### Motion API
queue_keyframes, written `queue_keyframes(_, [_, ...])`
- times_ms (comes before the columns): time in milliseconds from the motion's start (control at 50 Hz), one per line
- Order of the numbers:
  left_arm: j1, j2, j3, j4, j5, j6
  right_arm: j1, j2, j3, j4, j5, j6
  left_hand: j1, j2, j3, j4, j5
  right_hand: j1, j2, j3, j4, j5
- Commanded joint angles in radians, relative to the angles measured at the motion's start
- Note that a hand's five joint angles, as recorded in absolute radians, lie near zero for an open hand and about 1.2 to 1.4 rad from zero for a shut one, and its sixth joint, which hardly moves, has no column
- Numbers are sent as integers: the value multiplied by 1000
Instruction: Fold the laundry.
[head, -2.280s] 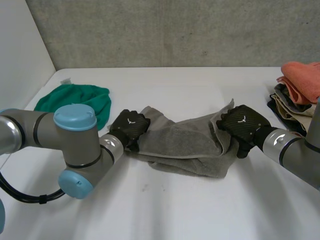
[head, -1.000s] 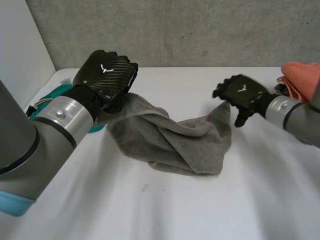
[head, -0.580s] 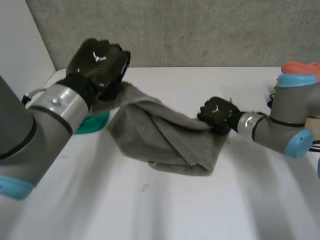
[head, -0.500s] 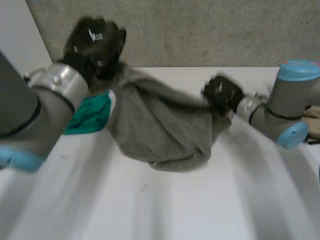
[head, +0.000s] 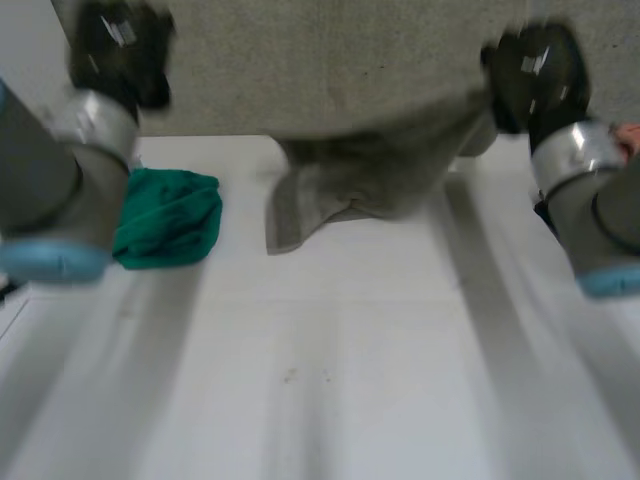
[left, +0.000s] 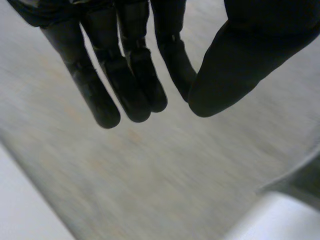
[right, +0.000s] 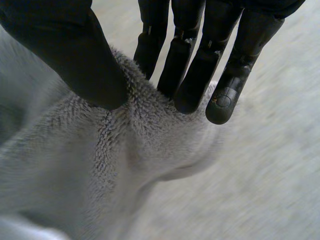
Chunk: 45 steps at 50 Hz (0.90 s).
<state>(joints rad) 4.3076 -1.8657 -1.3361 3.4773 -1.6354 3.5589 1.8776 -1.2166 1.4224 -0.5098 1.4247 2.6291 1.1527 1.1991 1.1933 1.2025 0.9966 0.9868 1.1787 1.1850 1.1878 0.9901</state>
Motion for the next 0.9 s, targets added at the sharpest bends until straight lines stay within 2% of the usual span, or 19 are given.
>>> queue_keyframes(20, [-49, 0, -310, 16, 89, -18, 0, -12, 274, 16, -36, -72, 11, -35, -29, -38, -7, 409, 218, 211, 208, 232])
queue_keyframes(40, [-52, -9, -331, 25, 98, -21, 3, -14, 279, 16, -39, -80, -386, -433, -427, -436, -405, 409, 218, 211, 208, 232])
queue_keyframes(60, [-52, -16, -339, 29, 100, -23, 8, -15, 279, 16, -41, -86, -506, -553, -547, -556, -525, 409, 218, 211, 208, 232])
queue_keyframes(160, [-54, -75, -325, 63, 100, -31, 21, -76, 248, 17, -33, -106, -771, -818, -812, -821, -790, 409, 218, 211, 208, 232])
queue_keyframes(380, [-63, -153, -232, 151, 103, -113, 155, -244, 227, 77, -43, -109, -789, -836, -830, -839, -808, 409, 218, 211, 208, 232])
queue_keyframes(600, [-144, -348, -74, 158, 105, -242, 256, -428, 243, 163, -46, -107, -807, -853, -848, -857, -825, 409, 218, 211, 208, 232])
queue_keyframes(680, [-170, -408, -48, 161, 106, -342, 294, -481, 247, 186, -56, -106, -807, -853, -848, -857, -825, 409, 218, 211, 208, 232])
queue_keyframes(760, [-187, -443, -34, 166, 105, -394, 325, -523, 253, 218, -62, -101, -787, -833, -827, -836, -805, 409, 218, 211, 208, 232])
queue_keyframes(900, [-226, -449, -29, 167, 105, -414, 382, -577, 285, 254, -69, -95, -751, -798, -792, -801, -770, 409, 218, 211, 208, 232])
